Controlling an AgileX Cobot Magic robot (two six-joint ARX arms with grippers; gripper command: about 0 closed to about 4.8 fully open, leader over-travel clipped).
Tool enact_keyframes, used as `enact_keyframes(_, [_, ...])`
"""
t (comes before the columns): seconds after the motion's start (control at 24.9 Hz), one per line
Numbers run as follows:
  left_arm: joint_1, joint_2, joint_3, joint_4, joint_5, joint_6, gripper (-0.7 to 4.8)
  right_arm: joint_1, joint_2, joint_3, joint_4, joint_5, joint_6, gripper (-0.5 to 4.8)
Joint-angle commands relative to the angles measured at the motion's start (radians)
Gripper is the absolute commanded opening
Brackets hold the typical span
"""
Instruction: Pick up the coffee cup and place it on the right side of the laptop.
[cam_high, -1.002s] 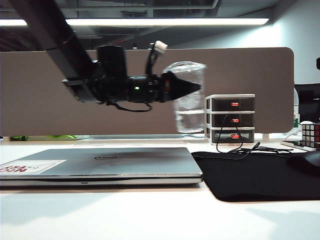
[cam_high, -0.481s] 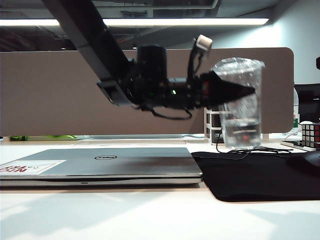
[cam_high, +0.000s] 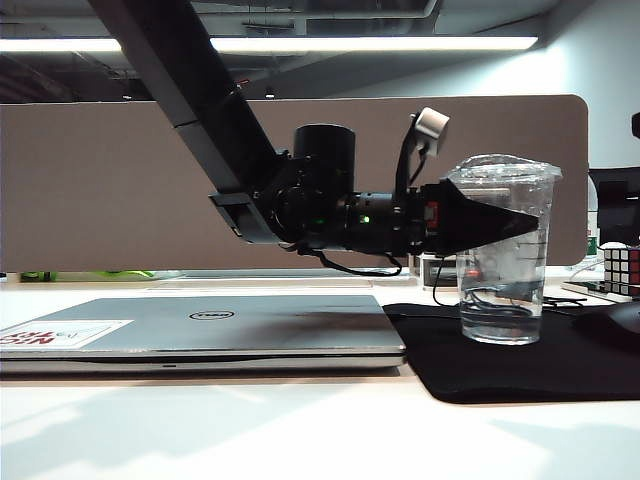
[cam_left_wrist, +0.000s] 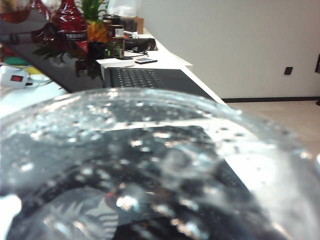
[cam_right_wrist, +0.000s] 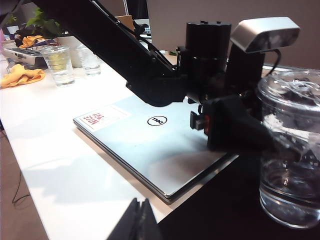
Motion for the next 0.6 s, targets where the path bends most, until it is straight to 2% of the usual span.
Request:
enact_keyframes(0.04, [-0.007,0.006,0.007,0.003,0.012,-0.002,4.79,0.001,-0.001,-0.006,0.004,-0.008,-0.005,-0.01])
enact_keyframes(0.4, [0.016,0.006,0.007,0.003,0.152,-0.010,4.79,0.001,-0.001,-0.006,0.004,-0.008,-0.008,-0.01])
enact_keyframes(0.6, [0.040,0.006,0.007,0.004,0.177,-0.010,4.79,0.001,-0.001,-0.006,0.004,-0.008,-0.008,-0.01])
